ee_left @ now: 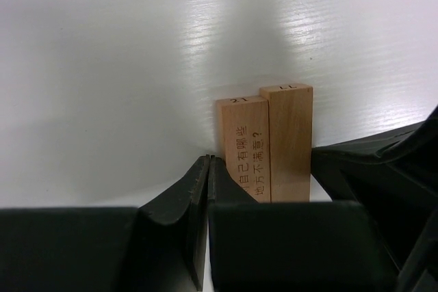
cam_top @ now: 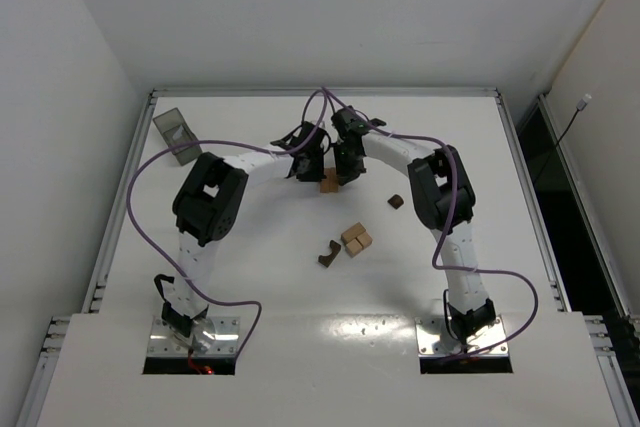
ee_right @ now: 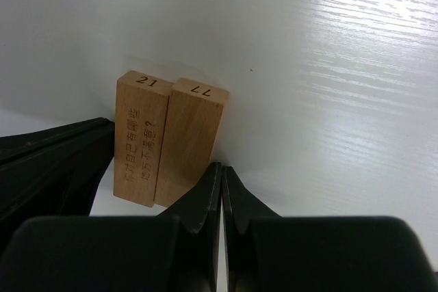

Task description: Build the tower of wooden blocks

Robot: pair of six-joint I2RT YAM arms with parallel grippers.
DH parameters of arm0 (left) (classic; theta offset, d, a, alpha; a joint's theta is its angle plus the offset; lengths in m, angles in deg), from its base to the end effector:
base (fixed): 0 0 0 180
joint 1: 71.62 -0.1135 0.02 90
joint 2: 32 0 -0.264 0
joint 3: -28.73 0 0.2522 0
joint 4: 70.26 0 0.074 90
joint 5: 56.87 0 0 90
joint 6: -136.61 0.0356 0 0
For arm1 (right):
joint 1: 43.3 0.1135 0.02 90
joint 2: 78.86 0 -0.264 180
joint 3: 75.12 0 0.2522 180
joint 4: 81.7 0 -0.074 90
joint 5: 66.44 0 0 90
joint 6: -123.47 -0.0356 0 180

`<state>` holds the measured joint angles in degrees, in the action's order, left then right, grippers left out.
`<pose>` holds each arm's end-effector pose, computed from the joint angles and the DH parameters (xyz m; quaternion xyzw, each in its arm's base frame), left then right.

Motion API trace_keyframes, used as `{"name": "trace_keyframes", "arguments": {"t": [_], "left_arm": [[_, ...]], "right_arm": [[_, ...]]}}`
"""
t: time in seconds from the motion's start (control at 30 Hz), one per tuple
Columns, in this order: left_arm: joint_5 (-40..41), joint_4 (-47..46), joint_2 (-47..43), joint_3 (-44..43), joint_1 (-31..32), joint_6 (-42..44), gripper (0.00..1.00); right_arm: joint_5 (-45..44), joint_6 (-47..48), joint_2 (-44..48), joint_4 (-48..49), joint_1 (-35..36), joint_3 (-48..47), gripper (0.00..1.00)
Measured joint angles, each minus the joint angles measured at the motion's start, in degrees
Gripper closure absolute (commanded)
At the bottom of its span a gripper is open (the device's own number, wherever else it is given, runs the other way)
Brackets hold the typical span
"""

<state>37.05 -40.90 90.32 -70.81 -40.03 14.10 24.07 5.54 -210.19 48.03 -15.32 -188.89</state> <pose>0.3939 -0.2394 0.1525 -0.0187 0.9452 -0.1446 0.2920 0.4203 0.2237 0.1342 -0.0013 0.9813 0.0940 0.1678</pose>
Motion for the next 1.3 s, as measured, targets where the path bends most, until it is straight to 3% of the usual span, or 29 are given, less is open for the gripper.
{"name": "trace_keyframes", "arguments": {"t": [0.47,0.63,0.8,0.87,0.9,0.93,1.03,1.07,1.2,1.23,1.3], "left_arm": [[12.55,-0.17,-4.42,4.81,1.22,-2.73,1.00],[13.92,-0.52,-11.34,9.99,0.70,-1.86,1.00],[10.40,-0.70,-22.95,15.58,-0.87,3.06,0.98],[6.45,-0.46,-28.44,17.75,-1.77,6.43,0.90],[4.26,-0.13,-30.99,18.67,-2.21,8.41,0.76],[0.50,0.26,-34.07,19.80,-2.71,10.84,0.72],[-8.81,3.23,-39.95,21.18,-3.69,16.87,0.55],[-11.54,4.20,-41.05,21.35,-3.85,18.23,0.50],[-18.23,7.87,-43.98,23.23,-4.20,22.32,0.23],[-18.64,8.76,-44.59,23.93,-4.42,22.43,0.04],[-17.03,9.55,-45.97,25.64,-5.05,21.44,0.00]], "right_arm": [[-8.94,-0.52,5.77,-0.09,-0.61,6.34,1.00],[-10.71,2.73,13.25,-0.02,-1.07,11.37,1.00],[-11.10,9.99,26.71,0.98,-1.14,17.18,1.00],[-10.25,13.90,33.44,1.62,-1.14,20.28,1.00],[-9.09,16.33,37.00,2.05,-1.20,22.32,0.98],[-7.13,19.26,41.16,2.08,-1.29,24.68,0.94],[0.11,28.89,51.76,1.25,-1.64,30.86,0.66],[2.89,32.02,54.66,0.31,-1.73,32.44,0.53],[14.10,45.59,61.05,-7.06,-1.49,35.78,0.35],[15.85,47.39,61.11,-8.85,-1.33,36.20,0.33],[19.23,47.63,59.28,-12.26,-1.36,36.70,0.25]]}}
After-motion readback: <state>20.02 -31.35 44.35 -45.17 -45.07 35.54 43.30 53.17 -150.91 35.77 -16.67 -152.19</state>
